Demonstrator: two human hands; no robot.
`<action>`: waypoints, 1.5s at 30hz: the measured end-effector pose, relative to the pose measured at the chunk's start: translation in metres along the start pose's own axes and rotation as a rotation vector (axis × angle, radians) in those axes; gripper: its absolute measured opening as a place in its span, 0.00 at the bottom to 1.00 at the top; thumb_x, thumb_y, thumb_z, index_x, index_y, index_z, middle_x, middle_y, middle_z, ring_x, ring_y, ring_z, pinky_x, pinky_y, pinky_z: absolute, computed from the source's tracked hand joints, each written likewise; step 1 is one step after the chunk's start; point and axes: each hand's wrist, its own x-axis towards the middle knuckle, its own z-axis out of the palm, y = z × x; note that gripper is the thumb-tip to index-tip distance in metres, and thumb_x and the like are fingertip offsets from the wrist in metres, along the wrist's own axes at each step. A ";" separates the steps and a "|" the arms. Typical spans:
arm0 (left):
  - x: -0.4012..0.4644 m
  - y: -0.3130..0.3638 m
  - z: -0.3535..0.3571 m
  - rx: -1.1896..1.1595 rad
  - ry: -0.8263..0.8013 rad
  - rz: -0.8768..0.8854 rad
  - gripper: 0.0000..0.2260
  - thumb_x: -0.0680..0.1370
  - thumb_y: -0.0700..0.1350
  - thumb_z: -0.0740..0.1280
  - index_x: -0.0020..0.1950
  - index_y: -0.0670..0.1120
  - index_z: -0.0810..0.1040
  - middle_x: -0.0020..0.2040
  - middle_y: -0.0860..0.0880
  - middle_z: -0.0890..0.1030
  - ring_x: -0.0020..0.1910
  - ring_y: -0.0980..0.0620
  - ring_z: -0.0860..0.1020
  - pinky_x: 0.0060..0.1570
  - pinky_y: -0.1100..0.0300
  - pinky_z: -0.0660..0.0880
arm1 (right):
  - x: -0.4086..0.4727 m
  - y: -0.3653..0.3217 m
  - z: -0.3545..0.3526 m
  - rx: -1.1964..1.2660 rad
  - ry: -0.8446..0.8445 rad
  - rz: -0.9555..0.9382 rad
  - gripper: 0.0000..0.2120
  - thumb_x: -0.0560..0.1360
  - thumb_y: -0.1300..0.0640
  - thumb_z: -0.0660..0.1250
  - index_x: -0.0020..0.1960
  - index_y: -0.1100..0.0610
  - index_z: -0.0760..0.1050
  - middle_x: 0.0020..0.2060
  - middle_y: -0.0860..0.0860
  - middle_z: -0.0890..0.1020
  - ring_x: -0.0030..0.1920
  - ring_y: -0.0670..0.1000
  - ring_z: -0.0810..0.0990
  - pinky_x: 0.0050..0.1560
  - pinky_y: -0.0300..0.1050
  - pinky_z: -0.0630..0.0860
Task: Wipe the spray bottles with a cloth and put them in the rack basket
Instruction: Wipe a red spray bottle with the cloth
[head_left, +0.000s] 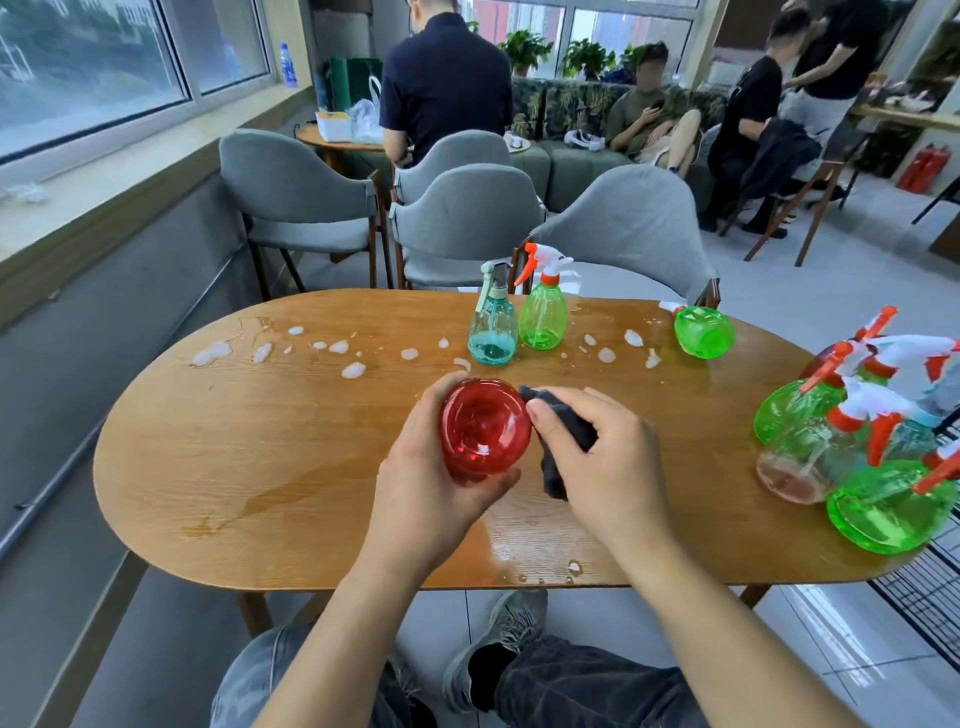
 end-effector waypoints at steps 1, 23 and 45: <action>0.000 -0.002 0.001 -0.103 -0.040 -0.013 0.45 0.67 0.55 0.86 0.79 0.62 0.66 0.73 0.58 0.75 0.72 0.54 0.76 0.68 0.48 0.79 | -0.001 0.001 0.003 0.041 -0.006 0.033 0.08 0.80 0.52 0.73 0.57 0.49 0.87 0.41 0.41 0.84 0.47 0.40 0.82 0.45 0.33 0.74; 0.053 -0.059 0.032 -0.445 0.028 -0.373 0.43 0.65 0.45 0.87 0.74 0.59 0.68 0.64 0.58 0.80 0.59 0.63 0.81 0.61 0.60 0.79 | -0.016 0.092 0.013 0.109 -0.074 0.334 0.09 0.79 0.49 0.72 0.58 0.43 0.87 0.48 0.39 0.86 0.63 0.46 0.82 0.64 0.43 0.75; 0.142 -0.139 0.043 0.036 0.090 -0.379 0.47 0.70 0.57 0.83 0.83 0.55 0.62 0.79 0.46 0.65 0.71 0.49 0.73 0.74 0.42 0.73 | 0.005 0.153 0.026 0.235 0.064 0.404 0.08 0.78 0.47 0.71 0.55 0.38 0.84 0.52 0.36 0.86 0.57 0.37 0.82 0.56 0.34 0.76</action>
